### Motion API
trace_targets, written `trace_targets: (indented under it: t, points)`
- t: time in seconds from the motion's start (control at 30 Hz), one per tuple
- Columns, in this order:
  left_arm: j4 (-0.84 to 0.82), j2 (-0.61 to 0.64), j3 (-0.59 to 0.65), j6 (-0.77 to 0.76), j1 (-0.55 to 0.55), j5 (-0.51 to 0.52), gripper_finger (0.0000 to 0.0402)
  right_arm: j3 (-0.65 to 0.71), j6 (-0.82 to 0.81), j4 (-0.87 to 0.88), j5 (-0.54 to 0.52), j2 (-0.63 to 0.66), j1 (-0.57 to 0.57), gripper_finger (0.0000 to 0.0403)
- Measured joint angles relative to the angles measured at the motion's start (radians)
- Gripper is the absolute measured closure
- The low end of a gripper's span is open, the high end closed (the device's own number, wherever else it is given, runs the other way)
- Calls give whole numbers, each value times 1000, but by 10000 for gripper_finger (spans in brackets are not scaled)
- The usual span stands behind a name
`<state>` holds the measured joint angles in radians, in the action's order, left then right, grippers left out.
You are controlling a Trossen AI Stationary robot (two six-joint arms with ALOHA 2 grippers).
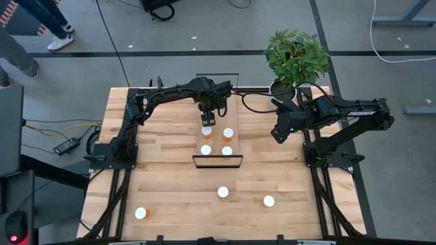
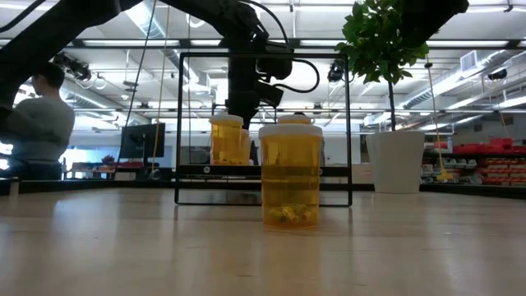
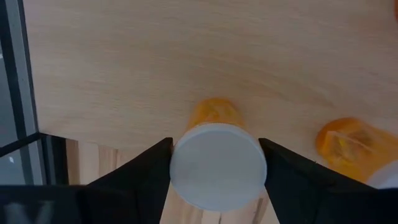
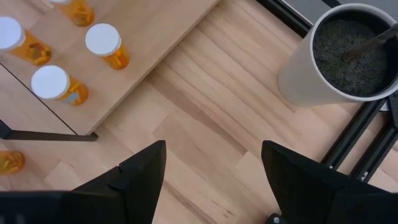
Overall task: Pick and place medicine bottles onto shelf by color
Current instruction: Put the orange pill bottle on the shelf aligned with the other orange pill bottles
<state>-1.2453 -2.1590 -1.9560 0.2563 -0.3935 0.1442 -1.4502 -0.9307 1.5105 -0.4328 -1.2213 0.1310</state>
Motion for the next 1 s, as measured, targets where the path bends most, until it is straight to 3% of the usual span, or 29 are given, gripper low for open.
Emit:
trace_targets:
  t: [0.5, 1.0]
  points:
    - [-1, 0, 0, -36, 0, -17, 168, 0, -8, 0, 0, 0, 0, 132]
    - [-27, -1, -6, -73, -2, -7, 118, 0, -8, 0, 15, 0, 0, 132]
